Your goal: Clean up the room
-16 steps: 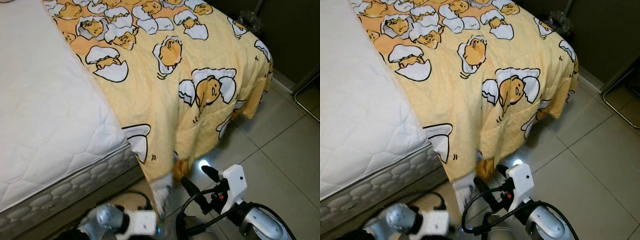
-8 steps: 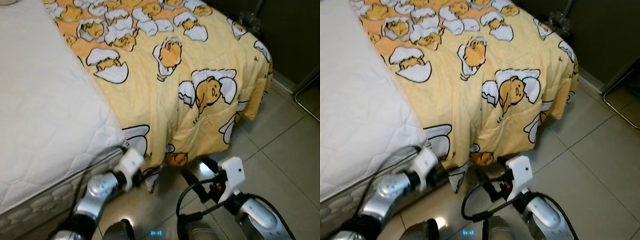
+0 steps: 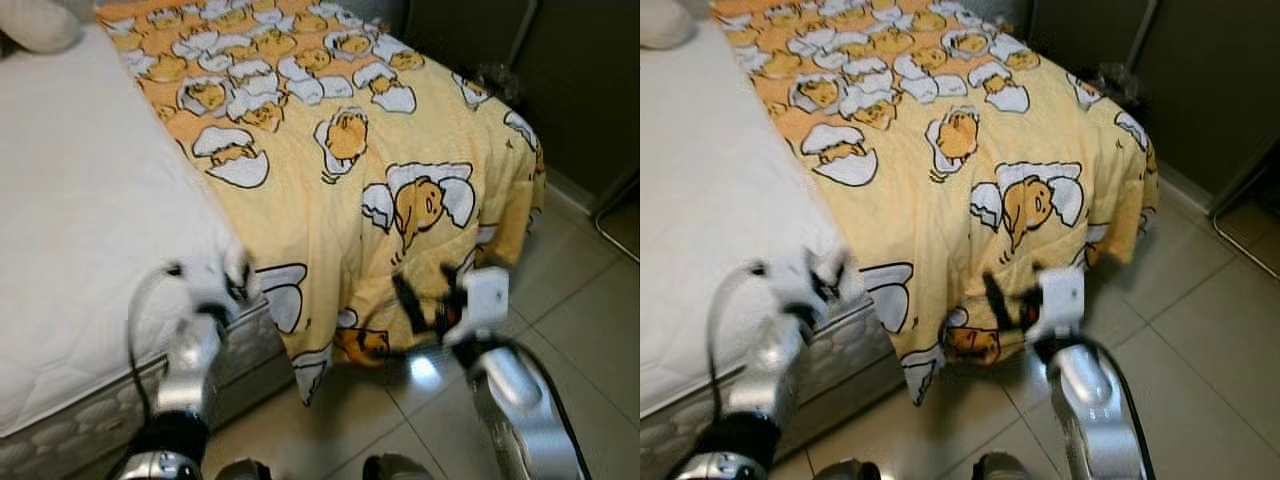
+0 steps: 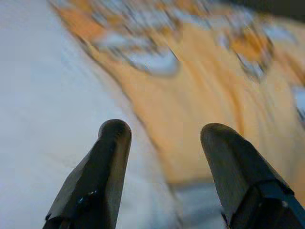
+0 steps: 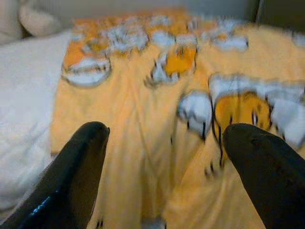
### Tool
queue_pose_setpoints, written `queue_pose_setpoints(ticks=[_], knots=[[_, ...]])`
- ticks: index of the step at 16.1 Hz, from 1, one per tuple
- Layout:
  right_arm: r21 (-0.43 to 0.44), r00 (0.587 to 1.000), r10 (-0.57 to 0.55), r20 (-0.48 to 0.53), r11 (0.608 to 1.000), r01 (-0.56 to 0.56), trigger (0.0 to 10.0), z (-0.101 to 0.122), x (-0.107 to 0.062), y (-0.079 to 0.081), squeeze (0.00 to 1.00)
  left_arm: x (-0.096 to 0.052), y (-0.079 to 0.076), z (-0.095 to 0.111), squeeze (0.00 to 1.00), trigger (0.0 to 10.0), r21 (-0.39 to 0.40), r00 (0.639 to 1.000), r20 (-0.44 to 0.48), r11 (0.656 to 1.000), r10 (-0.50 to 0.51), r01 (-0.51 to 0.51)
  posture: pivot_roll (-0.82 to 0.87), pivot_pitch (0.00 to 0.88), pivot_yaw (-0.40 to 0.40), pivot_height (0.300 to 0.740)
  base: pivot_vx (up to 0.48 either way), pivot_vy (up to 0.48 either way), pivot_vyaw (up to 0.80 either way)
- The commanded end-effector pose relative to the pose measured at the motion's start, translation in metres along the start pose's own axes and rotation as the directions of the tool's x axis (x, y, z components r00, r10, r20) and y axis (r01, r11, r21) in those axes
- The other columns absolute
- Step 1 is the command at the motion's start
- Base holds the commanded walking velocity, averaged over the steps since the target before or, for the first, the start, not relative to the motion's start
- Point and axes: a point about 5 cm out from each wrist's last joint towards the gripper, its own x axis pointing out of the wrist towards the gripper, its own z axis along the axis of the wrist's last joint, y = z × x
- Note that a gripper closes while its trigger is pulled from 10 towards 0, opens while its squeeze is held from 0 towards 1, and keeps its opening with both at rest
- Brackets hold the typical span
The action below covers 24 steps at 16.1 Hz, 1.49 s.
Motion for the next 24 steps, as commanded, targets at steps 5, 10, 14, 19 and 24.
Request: queue_pose_setpoints(ticks=[5, 10, 14, 19, 24], knots=[[-0.089, 0.987, -0.067, 0.149, 0.993, 0.081, 10.0, 0.027, 0.031, -0.018, 0.0, 0.003, -0.008, 0.042, 0.0, 10.0, 0.085, 0.987, 0.159, 0.996, 0.024, -0.038, -0.11, 0.0, 0.051, 0.74, 0.0, 0.0, 0.0], [-0.021, 0.994, -0.018, 0.107, 1.0, 0.021, 10.0, 0.011, 0.041, -0.004, 0.0, 0.006, -0.011, 0.043, 0.0, 10.0, 0.106, 0.994, 0.111, 0.994, 0.019, -0.03, -0.1, 0.0, 0.05, 0.74, 0.0, -0.288, 0.69], [-0.025, 0.994, -0.008, 0.105, 1.0, 0.011, 10.0, 0.011, 0.046, -0.005, 0.0, 0.007, -0.013, 0.041, 0.0, 10.0, 0.109, 0.996, 0.082, 0.993, 0.045, -0.053, -0.1, 0.0, 0.047, 0.74, 0.0, -0.48, 0.6], [-0.052, 0.989, -0.079, 0.121, 0.995, 0.086, 10.0, 0.014, 0.048, -0.018, 0.0, 0.007, -0.004, 0.032, 0.0, 10.0, 0.133, 0.997, 0.022, 0.988, 0.074, -0.076, -0.09, 0.0, 0.043, 0.74, 0.0, -0.477, 0.57], [-0.034, 0.898, -0.431, 0.085, 0.9, 0.435, 10.0, -0.003, 0.016, -0.056, 0.0, -0.019, 0.033, 0.025, 0.0, 10.0, 0.224, 0.997, 0.037, 0.972, 0.067, -0.073, -0.09, 0.0, 0.049, 0.74, 0.0, 0.0, 0.09]])
